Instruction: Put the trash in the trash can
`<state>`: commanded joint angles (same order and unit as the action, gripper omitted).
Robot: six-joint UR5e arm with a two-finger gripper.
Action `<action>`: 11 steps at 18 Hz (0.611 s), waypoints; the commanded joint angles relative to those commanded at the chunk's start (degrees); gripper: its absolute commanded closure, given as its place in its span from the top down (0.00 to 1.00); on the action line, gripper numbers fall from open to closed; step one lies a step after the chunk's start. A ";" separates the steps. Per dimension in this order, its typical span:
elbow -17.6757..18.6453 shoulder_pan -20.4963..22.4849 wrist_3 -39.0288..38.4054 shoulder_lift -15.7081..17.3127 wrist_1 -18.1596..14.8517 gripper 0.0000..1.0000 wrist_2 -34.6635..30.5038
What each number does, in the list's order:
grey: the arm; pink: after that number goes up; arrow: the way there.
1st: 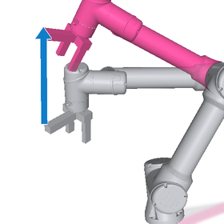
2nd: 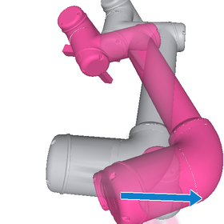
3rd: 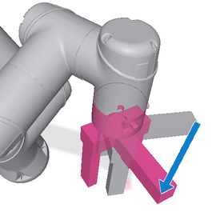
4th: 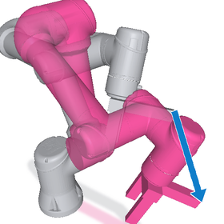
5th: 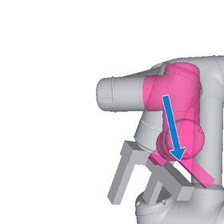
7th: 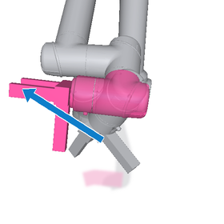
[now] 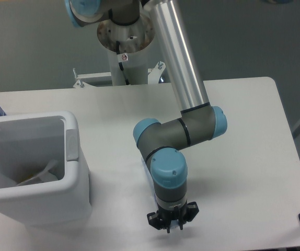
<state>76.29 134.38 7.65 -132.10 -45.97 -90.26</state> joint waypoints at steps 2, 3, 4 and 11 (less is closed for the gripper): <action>0.00 0.09 0.00 0.26 0.00 0.37 0.00; 0.00 0.17 0.00 0.44 0.00 0.37 0.09; 0.00 0.35 -0.09 0.79 0.00 0.37 0.18; -0.44 1.67 -0.97 3.95 0.61 0.37 1.14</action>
<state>75.85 136.05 6.68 -128.15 -45.36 -89.13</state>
